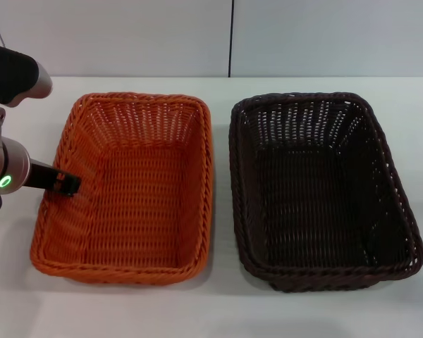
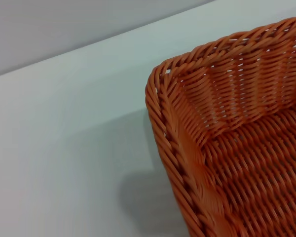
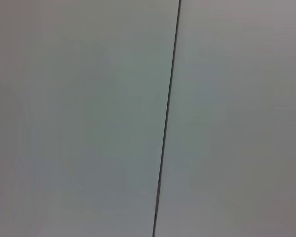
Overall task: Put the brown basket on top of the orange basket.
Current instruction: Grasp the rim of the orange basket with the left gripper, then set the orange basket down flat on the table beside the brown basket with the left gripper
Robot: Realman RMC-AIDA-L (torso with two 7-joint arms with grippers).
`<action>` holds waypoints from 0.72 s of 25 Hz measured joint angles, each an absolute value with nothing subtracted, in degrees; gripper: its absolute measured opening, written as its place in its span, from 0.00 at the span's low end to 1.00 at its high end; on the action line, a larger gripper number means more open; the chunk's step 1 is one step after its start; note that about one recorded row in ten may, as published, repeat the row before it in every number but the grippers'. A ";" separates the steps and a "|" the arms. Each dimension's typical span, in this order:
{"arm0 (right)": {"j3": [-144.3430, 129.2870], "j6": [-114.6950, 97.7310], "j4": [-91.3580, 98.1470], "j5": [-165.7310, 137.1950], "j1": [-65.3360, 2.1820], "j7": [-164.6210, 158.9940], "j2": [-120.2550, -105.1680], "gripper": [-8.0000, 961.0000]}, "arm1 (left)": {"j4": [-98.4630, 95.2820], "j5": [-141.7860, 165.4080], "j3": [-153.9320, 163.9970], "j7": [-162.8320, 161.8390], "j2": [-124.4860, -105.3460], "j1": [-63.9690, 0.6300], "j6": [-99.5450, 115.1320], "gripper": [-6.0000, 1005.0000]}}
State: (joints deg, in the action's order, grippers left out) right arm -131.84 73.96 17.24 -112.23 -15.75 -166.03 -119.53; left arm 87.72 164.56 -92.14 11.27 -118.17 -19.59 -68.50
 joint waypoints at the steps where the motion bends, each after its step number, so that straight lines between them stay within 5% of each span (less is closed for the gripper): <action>1: -131.83 73.98 17.23 -112.23 -15.74 -166.02 -119.53 0.69 | 87.72 164.56 -92.14 11.27 -118.17 -19.59 -68.50 0.36; 18: -131.83 74.29 17.13 -112.23 -15.53 -166.02 -119.62 0.70 | 93.32 164.82 -94.39 19.94 -117.95 -19.46 -71.10 0.29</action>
State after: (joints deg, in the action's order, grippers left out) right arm -131.83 74.29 17.13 -112.23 -15.53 -166.02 -119.62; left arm 93.32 164.82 -94.39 19.94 -117.95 -19.45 -71.10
